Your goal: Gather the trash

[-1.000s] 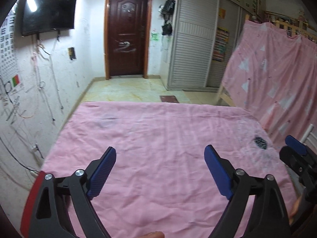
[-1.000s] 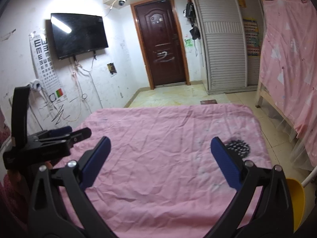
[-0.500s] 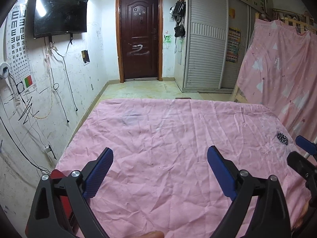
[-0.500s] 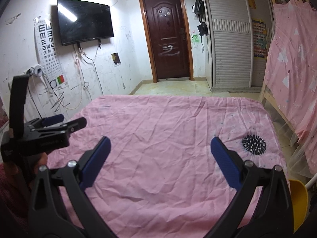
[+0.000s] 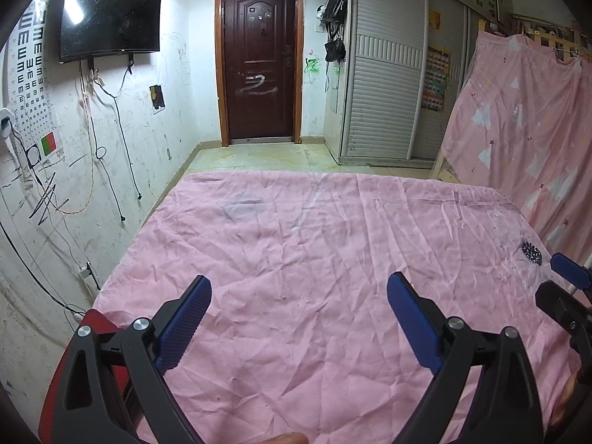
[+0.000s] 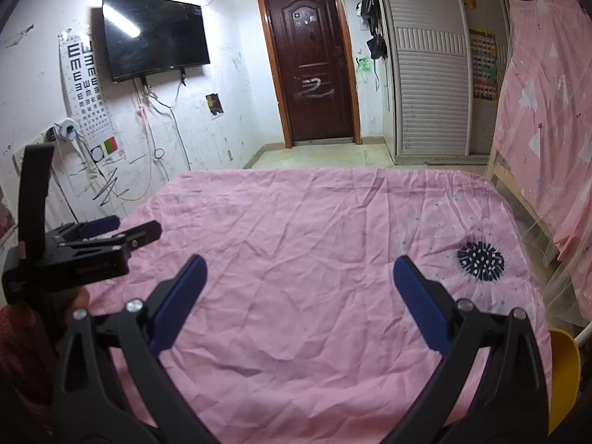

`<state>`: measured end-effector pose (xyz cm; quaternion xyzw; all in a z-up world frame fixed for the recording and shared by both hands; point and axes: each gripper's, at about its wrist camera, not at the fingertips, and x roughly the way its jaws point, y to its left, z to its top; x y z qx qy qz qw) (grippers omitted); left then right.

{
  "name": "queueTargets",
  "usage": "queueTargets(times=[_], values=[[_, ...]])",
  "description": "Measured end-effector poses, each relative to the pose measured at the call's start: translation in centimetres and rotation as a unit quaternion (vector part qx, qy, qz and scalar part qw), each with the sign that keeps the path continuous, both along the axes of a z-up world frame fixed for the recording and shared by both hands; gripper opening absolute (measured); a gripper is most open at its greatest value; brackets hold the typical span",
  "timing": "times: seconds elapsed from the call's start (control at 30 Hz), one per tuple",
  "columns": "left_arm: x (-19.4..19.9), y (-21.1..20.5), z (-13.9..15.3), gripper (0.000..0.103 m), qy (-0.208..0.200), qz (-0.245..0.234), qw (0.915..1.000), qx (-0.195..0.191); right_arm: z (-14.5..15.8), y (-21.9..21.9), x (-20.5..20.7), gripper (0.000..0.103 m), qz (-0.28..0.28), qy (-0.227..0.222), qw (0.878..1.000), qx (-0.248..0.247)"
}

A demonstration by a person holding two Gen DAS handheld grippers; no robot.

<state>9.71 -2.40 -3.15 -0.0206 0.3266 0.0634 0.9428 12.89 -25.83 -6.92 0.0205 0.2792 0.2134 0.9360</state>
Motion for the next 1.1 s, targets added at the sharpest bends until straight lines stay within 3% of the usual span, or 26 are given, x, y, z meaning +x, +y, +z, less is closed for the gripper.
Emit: queueTargets(times=[1.1], values=[[0.19,-0.28,-0.16,0.089,0.005,-0.002,1.0,0.008,-0.24,-0.16,0.01,0.097,0.001,0.003,1.0,0.009]])
